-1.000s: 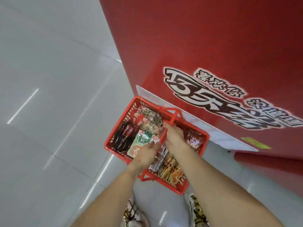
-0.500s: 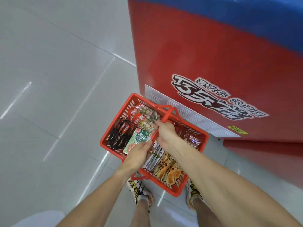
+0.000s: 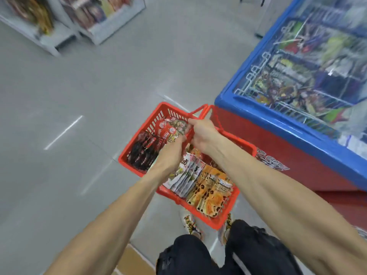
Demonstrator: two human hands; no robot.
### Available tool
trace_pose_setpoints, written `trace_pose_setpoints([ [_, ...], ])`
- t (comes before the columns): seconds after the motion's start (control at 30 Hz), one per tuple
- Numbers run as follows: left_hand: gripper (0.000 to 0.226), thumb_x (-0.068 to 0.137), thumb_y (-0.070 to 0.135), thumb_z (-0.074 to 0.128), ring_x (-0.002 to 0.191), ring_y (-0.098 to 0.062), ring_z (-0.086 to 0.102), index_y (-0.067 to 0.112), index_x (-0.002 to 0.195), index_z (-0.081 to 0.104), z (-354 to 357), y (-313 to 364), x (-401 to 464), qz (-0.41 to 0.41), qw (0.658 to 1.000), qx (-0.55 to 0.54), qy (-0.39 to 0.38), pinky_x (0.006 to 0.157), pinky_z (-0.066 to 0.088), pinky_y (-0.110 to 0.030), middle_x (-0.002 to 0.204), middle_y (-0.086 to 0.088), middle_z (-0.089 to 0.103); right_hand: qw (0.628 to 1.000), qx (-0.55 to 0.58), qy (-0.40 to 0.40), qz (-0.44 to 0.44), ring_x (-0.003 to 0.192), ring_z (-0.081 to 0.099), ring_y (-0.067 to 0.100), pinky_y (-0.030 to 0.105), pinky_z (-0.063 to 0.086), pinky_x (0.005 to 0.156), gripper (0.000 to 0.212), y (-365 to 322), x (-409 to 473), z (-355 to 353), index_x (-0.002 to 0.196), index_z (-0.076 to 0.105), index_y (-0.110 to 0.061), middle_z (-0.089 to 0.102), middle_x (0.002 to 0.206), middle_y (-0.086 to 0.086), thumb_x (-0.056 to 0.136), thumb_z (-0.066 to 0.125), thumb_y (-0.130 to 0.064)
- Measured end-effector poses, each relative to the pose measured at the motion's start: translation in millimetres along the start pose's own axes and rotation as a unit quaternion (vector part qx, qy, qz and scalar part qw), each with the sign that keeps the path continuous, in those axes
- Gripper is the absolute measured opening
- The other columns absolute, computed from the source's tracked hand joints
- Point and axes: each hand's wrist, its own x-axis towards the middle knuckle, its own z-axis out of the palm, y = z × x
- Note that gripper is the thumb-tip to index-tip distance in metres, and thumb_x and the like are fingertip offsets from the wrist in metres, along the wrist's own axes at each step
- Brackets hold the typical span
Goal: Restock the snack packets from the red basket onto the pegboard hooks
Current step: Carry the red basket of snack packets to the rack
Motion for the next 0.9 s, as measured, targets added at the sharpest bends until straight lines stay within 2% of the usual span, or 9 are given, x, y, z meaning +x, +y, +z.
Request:
trace_pose_setpoints([
  [0.13,0.047,0.105,0.054,0.036,0.041,-0.009,0.028,0.021,0.076,0.051,-56,69,-15,0.03,0.998,-0.033,0.041,0.048,0.024,-0.028,0.046,0.015,0.038,0.998,0.009,-0.048,-0.026,0.049,0.045,0.015,0.029,0.044,0.049,0.031,-70,-23,58,0.075,0.049,-0.01,0.044,0.059,0.006,0.106,0.047,-0.004],
  [0.23,0.046,0.105,0.056,0.039,0.042,-0.008,0.028,0.022,0.077,0.051,-90,115,-13,0.042,0.996,-0.054,0.058,0.046,0.024,-0.027,0.05,0.013,0.039,0.996,-0.004,-0.073,-0.055,0.048,0.047,0.015,0.029,0.045,0.053,0.033,-117,-25,95,0.072,0.05,-0.009,0.047,0.05,0.003,0.104,0.047,-0.002],
  [0.37,0.047,0.107,0.054,0.04,0.041,-0.007,0.024,0.021,0.074,0.049,-134,172,10,0.062,0.993,-0.079,0.062,0.042,0.021,-0.023,0.049,0.012,0.036,0.992,-0.011,-0.098,-0.084,0.052,0.048,0.016,0.03,0.043,0.057,0.034,-171,0,145,0.07,0.05,-0.009,0.049,0.051,0.003,0.102,0.045,0.002],
  [0.5,0.048,0.106,0.058,0.038,0.045,-0.01,0.023,0.021,0.076,0.047,-182,220,71,0.067,0.993,-0.073,0.067,0.047,0.019,-0.026,0.053,0.009,0.035,0.989,-0.012,-0.114,-0.095,0.053,0.05,0.018,0.029,0.046,0.053,0.035,-221,60,196,0.069,0.05,-0.008,0.05,0.056,0.007,0.102,0.044,0.002],
  [0.6,0.049,0.106,0.06,0.039,0.044,-0.009,0.023,0.02,0.078,0.047,-215,259,129,0.056,0.994,-0.069,0.068,0.045,0.02,-0.025,0.054,0.009,0.035,0.987,-0.029,-0.126,-0.096,0.055,0.051,0.02,0.03,0.047,0.056,0.036,-261,117,230,0.068,0.052,-0.006,0.052,0.056,0.008,0.102,0.045,0.002],
  [0.73,0.052,0.106,0.062,0.038,0.044,-0.009,0.022,0.02,0.076,0.047,-250,319,206,0.038,0.996,-0.061,0.049,0.046,0.018,-0.026,0.053,0.009,0.034,0.989,-0.032,-0.115,-0.087,0.057,0.051,0.018,0.031,0.048,0.06,0.036,-319,189,269,0.069,0.053,-0.009,0.052,0.056,0.005,0.103,0.047,0.0],
  [0.9,0.048,0.106,0.059,0.044,0.041,-0.008,0.026,0.02,0.081,0.053,-287,401,301,0.047,0.995,-0.086,0.029,0.041,0.021,-0.024,0.051,0.009,0.036,0.993,-0.015,-0.096,-0.072,0.056,0.047,0.015,0.029,0.044,0.058,0.036,-407,275,311,0.07,0.052,-0.01,0.048,0.058,0.003,0.105,0.047,-0.001],
])
